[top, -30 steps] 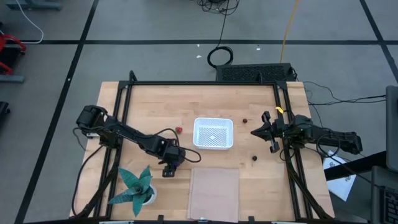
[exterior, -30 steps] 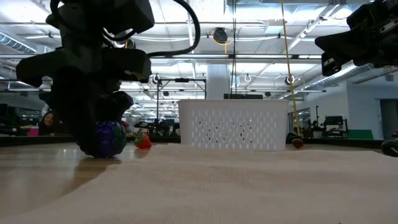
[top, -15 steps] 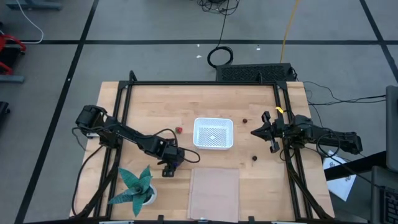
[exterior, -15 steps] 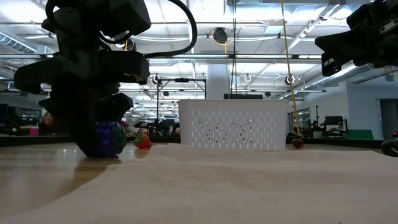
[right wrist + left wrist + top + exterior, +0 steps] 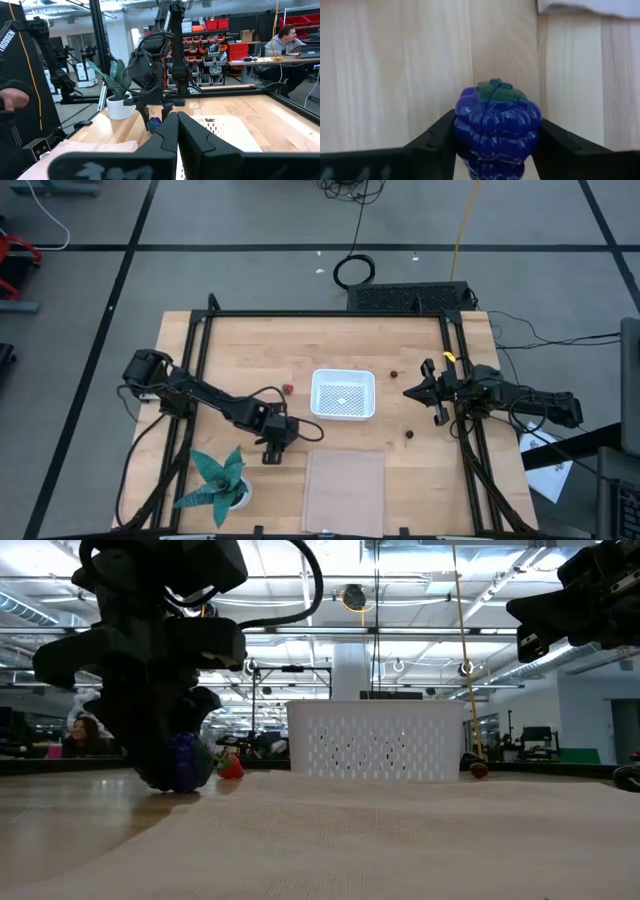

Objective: Pick and placing Produce into tupperware
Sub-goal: Put the grapes into the white bin

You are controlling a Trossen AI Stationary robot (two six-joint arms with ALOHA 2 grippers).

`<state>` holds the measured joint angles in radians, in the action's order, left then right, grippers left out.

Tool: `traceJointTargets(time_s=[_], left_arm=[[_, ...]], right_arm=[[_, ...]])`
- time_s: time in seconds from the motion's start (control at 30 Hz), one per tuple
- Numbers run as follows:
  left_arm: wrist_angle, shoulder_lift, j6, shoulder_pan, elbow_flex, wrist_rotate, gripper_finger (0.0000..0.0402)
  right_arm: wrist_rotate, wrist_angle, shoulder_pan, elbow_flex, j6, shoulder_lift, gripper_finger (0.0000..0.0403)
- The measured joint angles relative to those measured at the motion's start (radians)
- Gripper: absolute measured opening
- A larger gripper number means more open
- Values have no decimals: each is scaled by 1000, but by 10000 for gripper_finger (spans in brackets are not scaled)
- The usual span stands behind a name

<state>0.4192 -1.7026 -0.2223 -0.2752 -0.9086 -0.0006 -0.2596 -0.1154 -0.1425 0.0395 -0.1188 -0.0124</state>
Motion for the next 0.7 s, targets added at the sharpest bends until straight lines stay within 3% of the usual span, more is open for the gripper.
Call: traceJointTargets(time_s=[0.7], left_arm=[[463, 34, 113, -1, -440, -106, 200]], right_arm=[[0, 0, 0, 0, 0, 0, 0]])
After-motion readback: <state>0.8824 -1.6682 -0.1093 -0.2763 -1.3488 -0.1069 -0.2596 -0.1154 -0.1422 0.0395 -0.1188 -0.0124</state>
